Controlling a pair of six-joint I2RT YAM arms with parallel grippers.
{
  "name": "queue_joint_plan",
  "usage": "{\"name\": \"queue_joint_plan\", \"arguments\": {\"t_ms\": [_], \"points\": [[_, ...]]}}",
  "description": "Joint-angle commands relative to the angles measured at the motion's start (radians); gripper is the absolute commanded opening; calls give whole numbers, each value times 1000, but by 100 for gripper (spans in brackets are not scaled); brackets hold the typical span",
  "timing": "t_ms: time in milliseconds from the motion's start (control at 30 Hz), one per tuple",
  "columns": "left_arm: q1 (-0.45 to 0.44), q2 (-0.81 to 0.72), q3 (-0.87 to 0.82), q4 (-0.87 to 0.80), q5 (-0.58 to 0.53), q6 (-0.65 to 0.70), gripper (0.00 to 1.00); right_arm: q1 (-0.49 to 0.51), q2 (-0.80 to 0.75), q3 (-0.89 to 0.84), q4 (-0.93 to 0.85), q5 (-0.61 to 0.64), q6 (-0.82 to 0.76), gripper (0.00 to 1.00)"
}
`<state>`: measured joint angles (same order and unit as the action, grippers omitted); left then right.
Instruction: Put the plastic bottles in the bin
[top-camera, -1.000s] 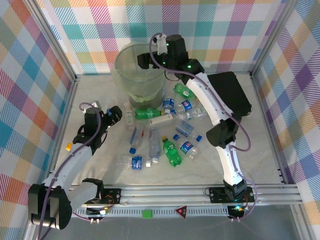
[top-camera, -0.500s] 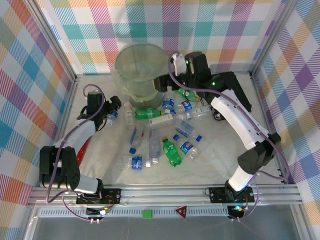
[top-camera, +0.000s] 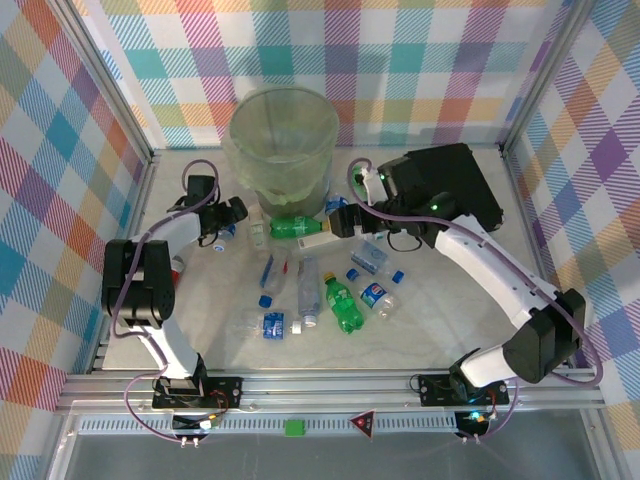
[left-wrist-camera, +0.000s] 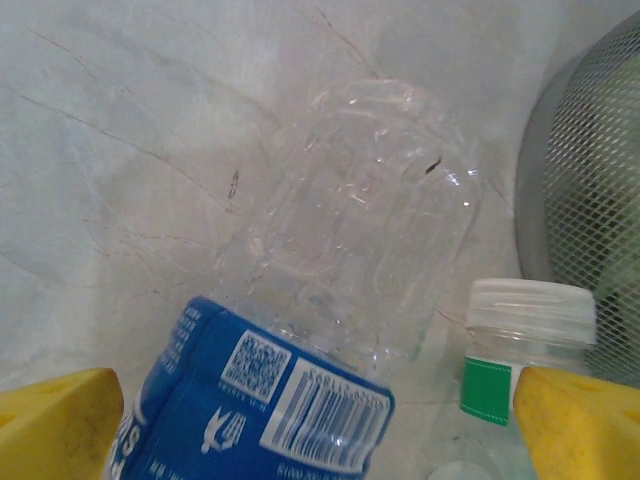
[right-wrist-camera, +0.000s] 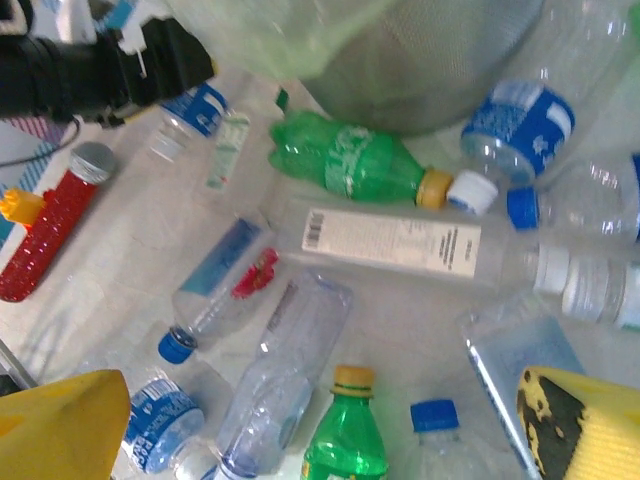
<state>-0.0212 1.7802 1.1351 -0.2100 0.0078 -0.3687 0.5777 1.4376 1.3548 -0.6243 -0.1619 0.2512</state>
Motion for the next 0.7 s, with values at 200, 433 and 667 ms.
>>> {"name": "queue_joint_plan", "arguments": {"t_ms": [200, 433, 667], "points": [[11, 109, 85, -106, 13, 36, 100, -42, 65, -97, 57, -1, 60, 99], [11, 160, 112, -115, 18, 37, 97, -45, 70, -132, 83, 73, 59, 99], [12, 169, 122, -119, 31, 43, 84, -45, 83, -159, 125, 145, 75, 99]]}}
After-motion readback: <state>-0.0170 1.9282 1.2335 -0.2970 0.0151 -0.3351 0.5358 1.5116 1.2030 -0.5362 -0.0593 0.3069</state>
